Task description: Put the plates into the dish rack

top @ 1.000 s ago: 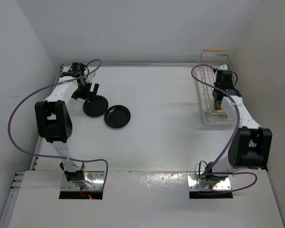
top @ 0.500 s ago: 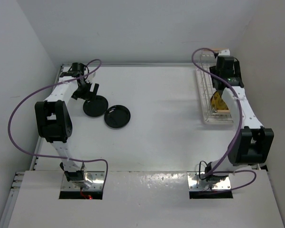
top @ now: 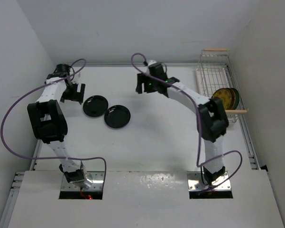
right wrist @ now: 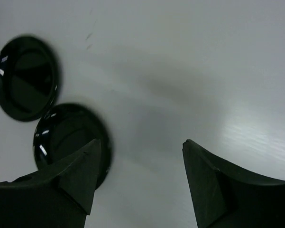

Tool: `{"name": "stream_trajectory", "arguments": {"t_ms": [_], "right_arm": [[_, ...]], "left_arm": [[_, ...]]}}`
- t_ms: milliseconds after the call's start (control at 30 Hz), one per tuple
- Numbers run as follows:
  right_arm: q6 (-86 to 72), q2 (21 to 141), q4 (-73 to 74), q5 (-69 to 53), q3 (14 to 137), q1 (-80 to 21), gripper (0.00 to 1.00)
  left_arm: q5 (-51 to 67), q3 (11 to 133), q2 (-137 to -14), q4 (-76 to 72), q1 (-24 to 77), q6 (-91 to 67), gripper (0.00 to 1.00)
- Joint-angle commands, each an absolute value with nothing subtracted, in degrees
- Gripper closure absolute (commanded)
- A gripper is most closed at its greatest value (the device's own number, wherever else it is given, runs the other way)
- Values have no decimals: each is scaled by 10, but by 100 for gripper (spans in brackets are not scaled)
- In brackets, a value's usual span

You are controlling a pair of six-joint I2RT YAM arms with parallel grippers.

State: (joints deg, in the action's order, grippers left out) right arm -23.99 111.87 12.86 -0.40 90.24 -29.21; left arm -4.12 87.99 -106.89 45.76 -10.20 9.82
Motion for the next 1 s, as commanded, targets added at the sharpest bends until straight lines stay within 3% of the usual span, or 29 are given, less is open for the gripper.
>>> {"name": "stream_trajectory", "arguments": {"t_ms": [0, 200, 567, 700, 733, 767, 967], "right_arm": [[-340, 1195, 108, -108, 954, -337, 31], [-451, 1248, 12, -153, 899, -350, 39], [-498, 1300, 4, -192, 819, -378, 57], [-512, 1314, 4, -197, 831, -377, 74], [-514, 1313, 4, -198, 831, -374, 81], [-512, 1311, -11, -197, 831, -375, 99], [-492, 1208, -47, -176, 789, -341, 100]], "left_arm": [[-44, 870, -1050, 461, -151, 100, 0], [-49, 846, -1040, 455, -180, 111, 0], [-33, 852, -1040, 450, -180, 111, 0], [-27, 852, -1040, 450, -180, 111, 0], [-27, 852, -1040, 450, -180, 111, 0], [-27, 852, -1040, 450, -180, 111, 0], [-27, 852, -1040, 450, -180, 111, 0]]}}
